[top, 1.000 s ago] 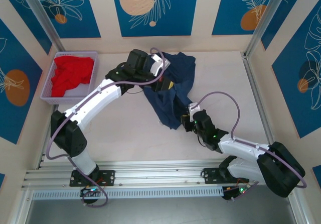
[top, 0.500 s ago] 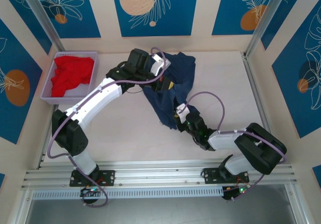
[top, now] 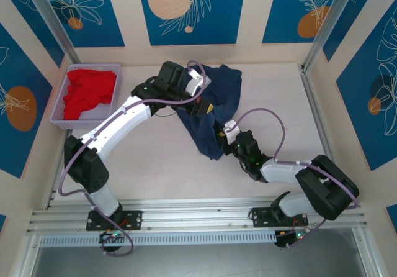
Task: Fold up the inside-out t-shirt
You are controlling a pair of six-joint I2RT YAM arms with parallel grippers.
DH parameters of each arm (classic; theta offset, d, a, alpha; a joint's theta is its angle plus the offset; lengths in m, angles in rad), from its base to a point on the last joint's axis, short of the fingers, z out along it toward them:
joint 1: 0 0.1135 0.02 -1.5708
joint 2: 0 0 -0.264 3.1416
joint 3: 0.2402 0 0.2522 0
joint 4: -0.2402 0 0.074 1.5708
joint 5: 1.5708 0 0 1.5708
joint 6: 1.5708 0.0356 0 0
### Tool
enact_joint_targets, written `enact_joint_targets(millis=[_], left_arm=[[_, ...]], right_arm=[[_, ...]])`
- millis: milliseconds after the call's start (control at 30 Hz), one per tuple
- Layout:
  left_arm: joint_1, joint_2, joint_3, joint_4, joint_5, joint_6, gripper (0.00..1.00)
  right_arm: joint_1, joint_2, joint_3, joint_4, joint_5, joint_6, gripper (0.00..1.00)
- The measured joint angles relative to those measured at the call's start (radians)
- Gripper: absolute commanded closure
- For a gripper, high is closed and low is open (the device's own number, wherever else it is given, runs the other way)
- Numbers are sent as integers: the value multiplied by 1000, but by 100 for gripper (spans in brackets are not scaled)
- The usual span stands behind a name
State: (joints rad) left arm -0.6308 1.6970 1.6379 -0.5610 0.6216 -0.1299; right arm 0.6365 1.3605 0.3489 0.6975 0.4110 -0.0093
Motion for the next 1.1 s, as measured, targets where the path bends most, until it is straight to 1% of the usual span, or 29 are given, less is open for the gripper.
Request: enact_joint_targets(millis=[333, 567, 733, 900, 1100], left_arm=[[0, 0, 28, 11, 34, -56, 100], [-3, -1, 28, 11, 59, -63, 100], [-5, -15, 28, 6, 77, -45, 100], [-5, -55, 28, -12, 85, 11, 100], [-5, -84, 28, -38, 85, 70, 100]], right_arm=[[69, 164, 51, 91, 27, -106, 87], [73, 249, 119, 119, 34, -142, 88], [39, 261, 143, 114, 34, -122, 88], [-1, 257, 150, 110, 32, -100, 88], [-6, 234, 150, 99, 26, -100, 87]])
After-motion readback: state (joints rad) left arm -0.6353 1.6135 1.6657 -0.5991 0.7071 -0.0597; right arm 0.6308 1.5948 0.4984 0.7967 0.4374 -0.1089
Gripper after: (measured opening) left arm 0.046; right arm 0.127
